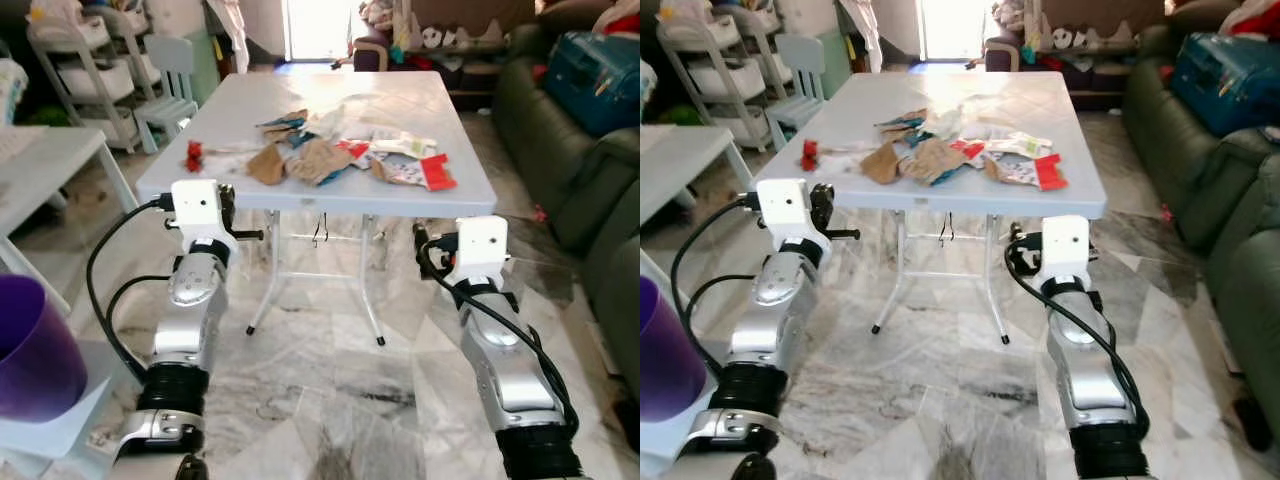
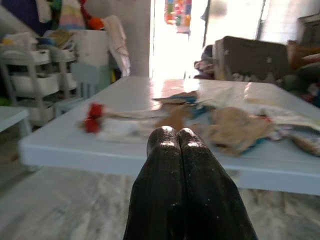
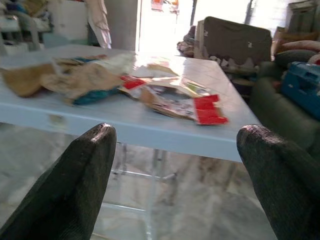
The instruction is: Picking trash to rubbish bin
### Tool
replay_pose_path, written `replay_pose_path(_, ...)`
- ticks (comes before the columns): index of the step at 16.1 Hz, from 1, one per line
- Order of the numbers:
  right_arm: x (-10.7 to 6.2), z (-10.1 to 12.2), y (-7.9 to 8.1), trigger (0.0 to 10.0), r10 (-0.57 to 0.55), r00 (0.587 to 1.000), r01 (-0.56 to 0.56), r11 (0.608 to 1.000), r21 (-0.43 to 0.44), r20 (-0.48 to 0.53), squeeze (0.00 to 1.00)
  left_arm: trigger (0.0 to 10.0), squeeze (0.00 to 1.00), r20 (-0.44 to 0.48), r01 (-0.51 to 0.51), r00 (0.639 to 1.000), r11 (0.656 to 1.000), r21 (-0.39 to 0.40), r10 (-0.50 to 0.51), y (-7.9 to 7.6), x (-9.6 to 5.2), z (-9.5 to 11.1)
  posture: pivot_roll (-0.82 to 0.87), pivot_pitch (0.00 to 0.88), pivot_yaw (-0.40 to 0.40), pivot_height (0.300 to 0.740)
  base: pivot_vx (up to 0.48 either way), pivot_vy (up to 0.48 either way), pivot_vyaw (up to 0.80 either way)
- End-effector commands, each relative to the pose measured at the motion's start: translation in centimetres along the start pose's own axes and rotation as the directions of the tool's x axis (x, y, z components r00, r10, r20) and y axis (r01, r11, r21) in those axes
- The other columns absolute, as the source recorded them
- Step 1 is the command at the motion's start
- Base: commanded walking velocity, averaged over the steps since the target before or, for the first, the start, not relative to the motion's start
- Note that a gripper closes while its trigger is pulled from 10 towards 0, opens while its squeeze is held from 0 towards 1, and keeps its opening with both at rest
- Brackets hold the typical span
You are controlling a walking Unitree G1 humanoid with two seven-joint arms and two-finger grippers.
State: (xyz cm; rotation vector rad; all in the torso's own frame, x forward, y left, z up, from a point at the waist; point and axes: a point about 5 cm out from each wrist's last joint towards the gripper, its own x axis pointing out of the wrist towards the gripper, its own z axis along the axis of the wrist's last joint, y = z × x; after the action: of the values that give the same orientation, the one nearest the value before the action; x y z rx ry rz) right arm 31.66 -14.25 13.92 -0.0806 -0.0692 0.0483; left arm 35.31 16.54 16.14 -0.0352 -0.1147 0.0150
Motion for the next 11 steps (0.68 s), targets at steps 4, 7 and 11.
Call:
replay_pose_path(4,0.25,0.56,0.16,10.0,0.007,1.0,-0.007,1.0,-0.01,0.019,0.0,10.0,0.0,0.016,0.013,1.0,1.0,-0.005,-0.013,0.06,0.29,0.7,-0.07,0.0,0.006,0.74,0.269,0.0,0.0)
replay_pose_path(7,0.2,0.51,0.17,10.0,0.002,1.0,-0.002,1.0,-0.008,0.018,0.0,10.0,0.0,0.01,0.018,1.0,1.0,-0.009,-0.018,-0.09,0.33,0.63,-0.08,0.0,0.005,0.74,0.451,0.0,0.0)
replay_pose_path(11,0.2,0.58,0.24,10.0,0.008,1.0,-0.008,1.0,-0.012,0.019,0.0,10.0,0.0,0.0,0.019,1.0,1.0,-0.017,-0.019,-0.22,0.31,0.33,-0.08,0.0,0.003,0.74,0.458,0.0,0.0)
